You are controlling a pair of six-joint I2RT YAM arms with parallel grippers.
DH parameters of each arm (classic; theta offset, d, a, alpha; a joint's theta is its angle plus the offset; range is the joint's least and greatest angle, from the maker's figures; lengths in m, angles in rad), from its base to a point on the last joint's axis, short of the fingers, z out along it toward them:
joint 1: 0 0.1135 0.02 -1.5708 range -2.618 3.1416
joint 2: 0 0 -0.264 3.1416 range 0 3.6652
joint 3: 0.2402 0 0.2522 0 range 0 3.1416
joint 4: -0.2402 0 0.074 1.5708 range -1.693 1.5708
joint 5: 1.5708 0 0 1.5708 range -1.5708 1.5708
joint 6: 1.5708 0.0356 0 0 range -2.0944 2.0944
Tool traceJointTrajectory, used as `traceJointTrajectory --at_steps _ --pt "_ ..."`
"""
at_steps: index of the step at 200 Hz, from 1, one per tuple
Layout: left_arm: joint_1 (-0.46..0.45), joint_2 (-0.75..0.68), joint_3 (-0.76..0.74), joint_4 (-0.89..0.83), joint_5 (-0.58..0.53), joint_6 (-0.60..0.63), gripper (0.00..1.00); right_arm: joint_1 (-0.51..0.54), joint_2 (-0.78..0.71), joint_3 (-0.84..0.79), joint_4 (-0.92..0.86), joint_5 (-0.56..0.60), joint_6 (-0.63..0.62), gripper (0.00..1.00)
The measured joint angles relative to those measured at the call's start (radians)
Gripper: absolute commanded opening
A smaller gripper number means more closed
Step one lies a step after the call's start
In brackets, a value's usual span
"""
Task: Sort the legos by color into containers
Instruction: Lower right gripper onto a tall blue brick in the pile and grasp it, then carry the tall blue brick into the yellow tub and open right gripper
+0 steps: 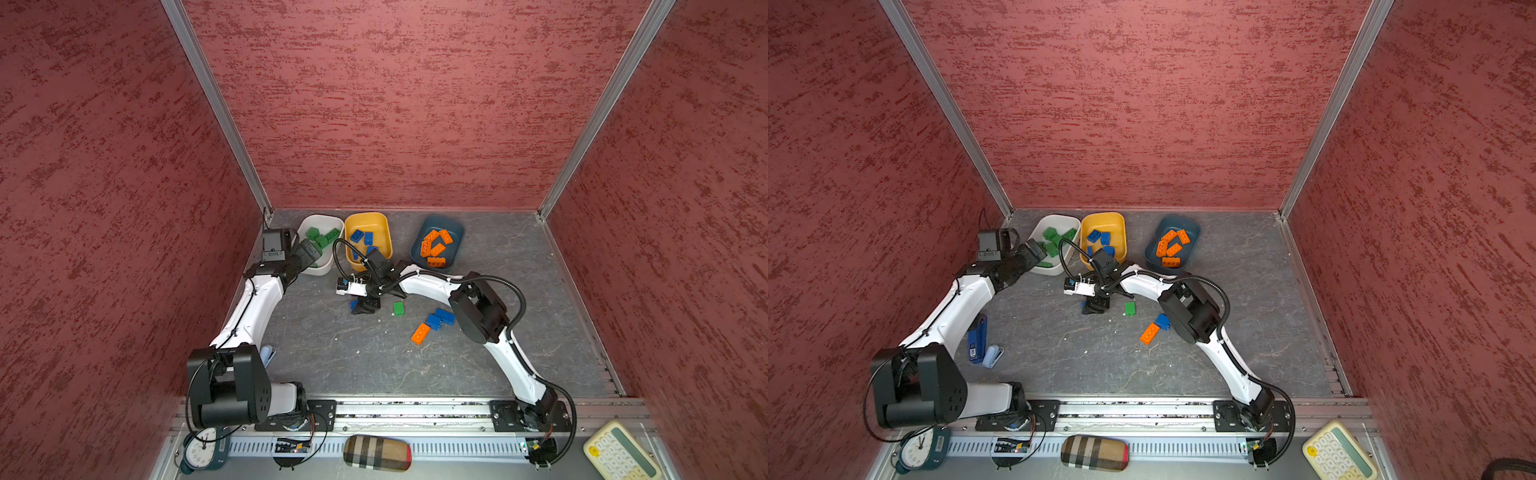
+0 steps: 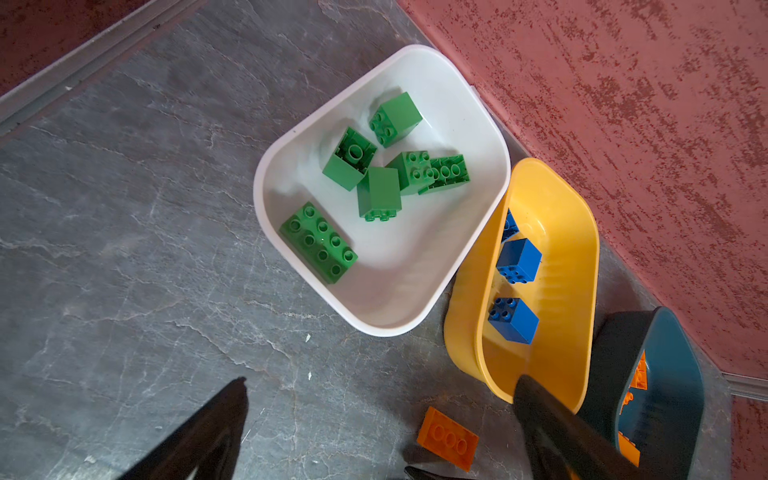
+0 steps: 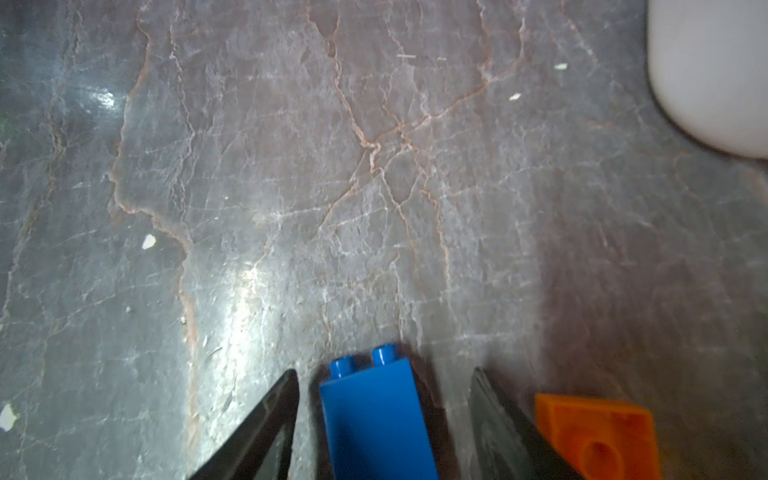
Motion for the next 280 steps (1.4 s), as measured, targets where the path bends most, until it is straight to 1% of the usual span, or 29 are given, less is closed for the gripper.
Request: traceJointTrajectory --at_steps 15,49,66,112,152,164,177,198,221,250,280 --pt "0.004 0.0 0.0 0.0 0.001 0.0 1.0 0.002 0.007 0.011 -0.02 0.001 -0.004 0.59" --pt "0.012 0.003 0.0 0.002 0.006 -0.001 1.0 0.013 0.002 0.001 -0.014 0.041 -0.038 0.46" --pt "0.014 0.005 0.0 0.002 0.009 -0.002 0.99 0.022 -0.01 -0.016 -0.004 0.054 -0.055 0.43" --pt "0.015 0.011 0.0 0.014 0.012 -0.006 1.0 0.031 -0.039 -0.071 0.036 0.056 -0.064 0.32" --pt "0.015 0.011 0.0 0.021 0.027 -0.023 1.0 0.023 -0.095 -0.164 0.102 0.048 -0.039 0.27" --pt "0.015 0.011 0.0 0.021 0.028 -0.024 0.99 0.016 -0.121 -0.197 0.143 0.039 -0.01 0.26" --pt "0.015 0.011 0.0 0.021 0.029 -0.024 1.0 0.003 -0.153 -0.224 0.197 0.028 0.038 0.22" --pt "0.015 0.011 -0.005 0.022 0.03 -0.024 0.99 -0.039 -0.206 -0.257 0.33 0.027 0.139 0.23" --pt "0.014 0.011 -0.015 0.021 0.03 -0.026 1.0 -0.106 -0.233 -0.264 0.49 0.055 0.277 0.23" --pt "0.011 0.014 -0.023 0.027 0.03 -0.039 1.0 -0.188 -0.2 -0.193 0.578 0.117 0.446 0.23" --pt "0.007 0.02 -0.03 0.028 0.031 -0.043 1.0 -0.247 -0.106 -0.051 0.583 0.172 0.548 0.24"
